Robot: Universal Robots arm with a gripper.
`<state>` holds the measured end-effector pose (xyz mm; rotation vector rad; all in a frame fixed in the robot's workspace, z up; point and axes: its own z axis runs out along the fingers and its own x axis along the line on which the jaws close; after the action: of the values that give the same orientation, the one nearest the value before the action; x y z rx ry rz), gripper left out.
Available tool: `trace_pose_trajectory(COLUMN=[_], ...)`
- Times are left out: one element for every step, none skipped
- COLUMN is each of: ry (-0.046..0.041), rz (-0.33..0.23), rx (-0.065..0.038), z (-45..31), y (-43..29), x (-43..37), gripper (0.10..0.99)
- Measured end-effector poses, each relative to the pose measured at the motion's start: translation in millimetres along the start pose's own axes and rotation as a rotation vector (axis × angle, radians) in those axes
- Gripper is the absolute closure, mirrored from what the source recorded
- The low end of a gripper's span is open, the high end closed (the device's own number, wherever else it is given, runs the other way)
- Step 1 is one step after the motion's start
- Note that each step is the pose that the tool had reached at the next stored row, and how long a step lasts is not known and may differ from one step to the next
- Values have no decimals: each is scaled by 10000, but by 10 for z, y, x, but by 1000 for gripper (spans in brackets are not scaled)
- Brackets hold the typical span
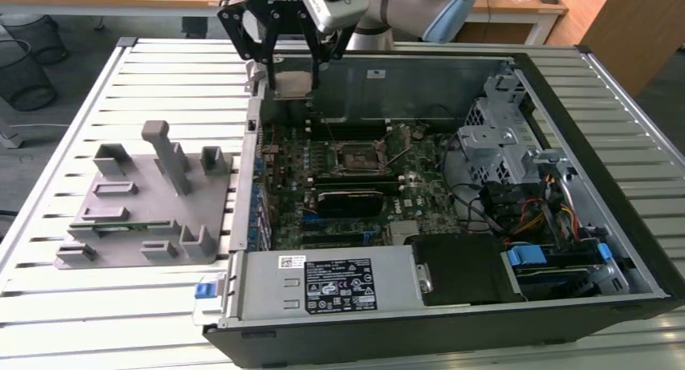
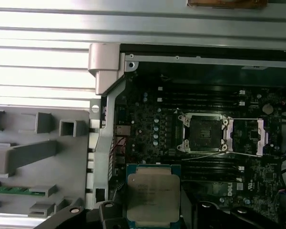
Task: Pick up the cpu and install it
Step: 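Pick up the cpu and move it towards the insertion slot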
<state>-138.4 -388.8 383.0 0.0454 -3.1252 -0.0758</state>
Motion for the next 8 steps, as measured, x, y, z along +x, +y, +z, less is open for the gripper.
trace_pose_trajectory(ry=[0, 0, 0, 0, 0, 0, -1, 0], rz=[0, -1, -1, 0, -1, -2, -2, -1], rx=[0, 0, 0, 1, 0, 0, -1, -1], z=[0, 0, 0, 1, 1, 2, 2, 2], y=[6, 13, 19, 28, 36, 44, 52, 59], x=[-9, -18, -26, -35, -45, -56, -69, -81], gripper=[549, 549, 549, 549, 549, 549, 549, 549])
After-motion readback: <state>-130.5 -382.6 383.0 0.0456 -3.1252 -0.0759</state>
